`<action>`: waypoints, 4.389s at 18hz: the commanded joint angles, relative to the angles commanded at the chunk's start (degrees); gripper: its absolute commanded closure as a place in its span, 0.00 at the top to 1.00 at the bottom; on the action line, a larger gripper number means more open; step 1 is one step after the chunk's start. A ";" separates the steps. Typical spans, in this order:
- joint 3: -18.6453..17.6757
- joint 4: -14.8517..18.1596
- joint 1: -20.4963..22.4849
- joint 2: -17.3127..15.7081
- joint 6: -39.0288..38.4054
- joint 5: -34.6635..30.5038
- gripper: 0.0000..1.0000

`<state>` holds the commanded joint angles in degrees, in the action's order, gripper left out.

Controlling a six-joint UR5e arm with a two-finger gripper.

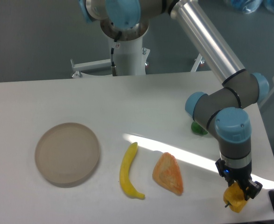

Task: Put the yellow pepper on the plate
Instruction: 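Lift the held yellow pepper up from the table with the gripper, then carry the yellow pepper over the beige plate and lower it, then open the gripper to release the yellow pepper onto the plate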

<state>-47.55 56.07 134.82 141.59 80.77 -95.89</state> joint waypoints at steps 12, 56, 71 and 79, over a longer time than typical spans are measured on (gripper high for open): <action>-7.46 0.26 -0.35 -5.97 -1.05 -0.09 0.49; -38.93 0.89 -29.62 -26.20 -62.58 8.35 0.49; -40.52 -0.53 -30.32 -23.99 -62.23 8.35 0.49; -40.61 -0.53 -31.11 -23.55 -62.31 8.35 0.49</action>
<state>-88.16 55.55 103.71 118.04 18.46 -87.54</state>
